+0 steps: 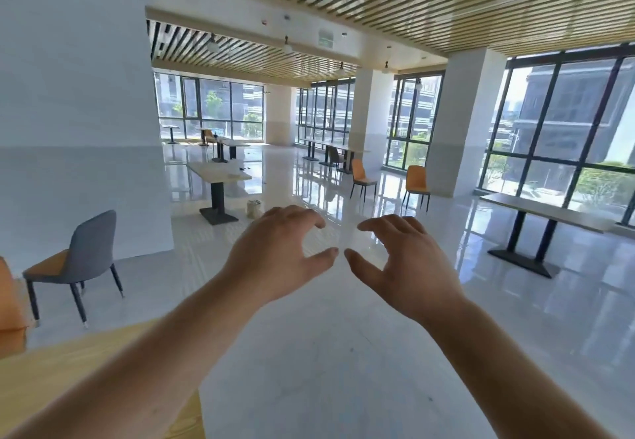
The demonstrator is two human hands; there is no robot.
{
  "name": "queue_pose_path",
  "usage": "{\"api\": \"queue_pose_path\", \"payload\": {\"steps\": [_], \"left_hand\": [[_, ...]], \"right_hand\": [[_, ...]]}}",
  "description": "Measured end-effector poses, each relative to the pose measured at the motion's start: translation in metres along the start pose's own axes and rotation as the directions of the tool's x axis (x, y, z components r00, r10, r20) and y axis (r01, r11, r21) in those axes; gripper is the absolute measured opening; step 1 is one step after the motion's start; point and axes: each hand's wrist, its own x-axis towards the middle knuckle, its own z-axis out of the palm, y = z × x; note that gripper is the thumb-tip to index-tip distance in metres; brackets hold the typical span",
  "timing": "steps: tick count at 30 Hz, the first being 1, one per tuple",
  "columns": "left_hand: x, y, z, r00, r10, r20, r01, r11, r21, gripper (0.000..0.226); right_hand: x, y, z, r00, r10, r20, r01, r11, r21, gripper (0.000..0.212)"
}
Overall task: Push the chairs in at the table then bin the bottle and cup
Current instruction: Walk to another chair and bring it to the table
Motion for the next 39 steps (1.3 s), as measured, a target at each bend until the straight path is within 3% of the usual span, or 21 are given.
{"api": "queue_pose_path", "payload": {"steps": [9, 16, 22, 26, 32, 39], "left_hand": [[0.132, -0.091, 0.153, 0.998, -0.048, 0.049, 0.051, 0.997, -0.060, 0.057], [0.264, -0.151, 0.241, 0.997, -0.061, 0.056, 0.066, 0.994, -0.083, 0.057], [0.336, -0.215, 0.343, 0.986, -0.098, 0.135, 0.101, 0.995, -0.018, 0.072], [0.368, -0.294, 0.408, 0.942, -0.274, 0.192, 0.255, 0.960, 0.115, 0.081], [0.401, -0.404, 0.445, 0.812, -0.550, 0.195, 0.488, 0.824, 0.289, 0.081], [0.413, -0.527, 0.415, 0.675, -0.736, -0.042, 0.704, 0.627, 0.333, 0.077]], "right_hand": [[0.115, 0.140, 0.114, 0.981, 0.089, 0.172, -0.090, 0.996, -0.001, 0.072], [0.231, 0.238, 0.161, 0.986, 0.074, 0.151, -0.049, 0.986, -0.160, 0.065], [0.301, 0.320, 0.267, 0.977, 0.047, 0.206, -0.033, 0.997, -0.072, 0.075], [0.362, 0.371, 0.379, 0.951, -0.019, 0.310, 0.007, 0.999, 0.040, 0.082], [0.473, 0.376, 0.543, 0.855, -0.241, 0.458, 0.104, 0.947, 0.305, 0.083], [0.607, 0.294, 0.680, 0.782, -0.494, 0.381, 0.242, 0.803, 0.545, 0.079]]}}
